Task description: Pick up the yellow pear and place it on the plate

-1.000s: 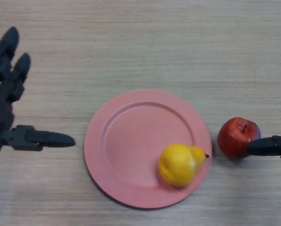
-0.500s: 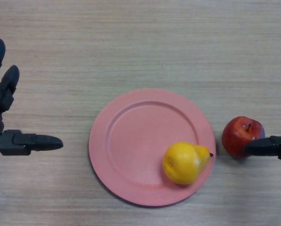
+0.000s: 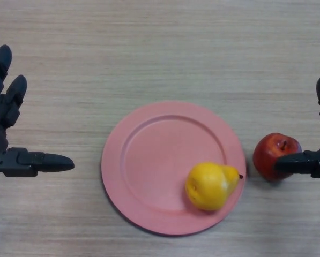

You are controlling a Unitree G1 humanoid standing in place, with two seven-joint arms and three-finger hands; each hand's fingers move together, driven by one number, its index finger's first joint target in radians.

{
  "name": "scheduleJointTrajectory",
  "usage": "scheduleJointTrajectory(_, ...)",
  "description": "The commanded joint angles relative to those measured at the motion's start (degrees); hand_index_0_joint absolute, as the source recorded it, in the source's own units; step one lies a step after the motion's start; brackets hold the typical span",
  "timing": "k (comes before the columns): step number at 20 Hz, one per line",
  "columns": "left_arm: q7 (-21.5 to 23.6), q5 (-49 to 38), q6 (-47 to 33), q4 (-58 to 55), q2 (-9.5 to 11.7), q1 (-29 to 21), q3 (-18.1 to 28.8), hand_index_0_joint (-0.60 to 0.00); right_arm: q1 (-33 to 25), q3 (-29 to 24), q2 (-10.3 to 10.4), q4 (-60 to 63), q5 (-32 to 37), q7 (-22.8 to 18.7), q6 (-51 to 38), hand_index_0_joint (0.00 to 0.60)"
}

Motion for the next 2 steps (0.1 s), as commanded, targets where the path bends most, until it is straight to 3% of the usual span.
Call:
scheduleJointTrajectory(1, -1.4, -0.5, -7.0, -2.3, 1.8, -1.8, 1.5, 0.000, -2.3, -1.9, -1.7, -1.2, 2.5, 0.1, -11.4, 0.000)
scheduleJointTrajectory(2, -1.6, -0.4, -7.2, -2.4, 1.7, -1.5, 1.4, 0.000, -2.3, -1.6, -1.6, -0.2, 1.7, 0.5, -12.8, 0.000)
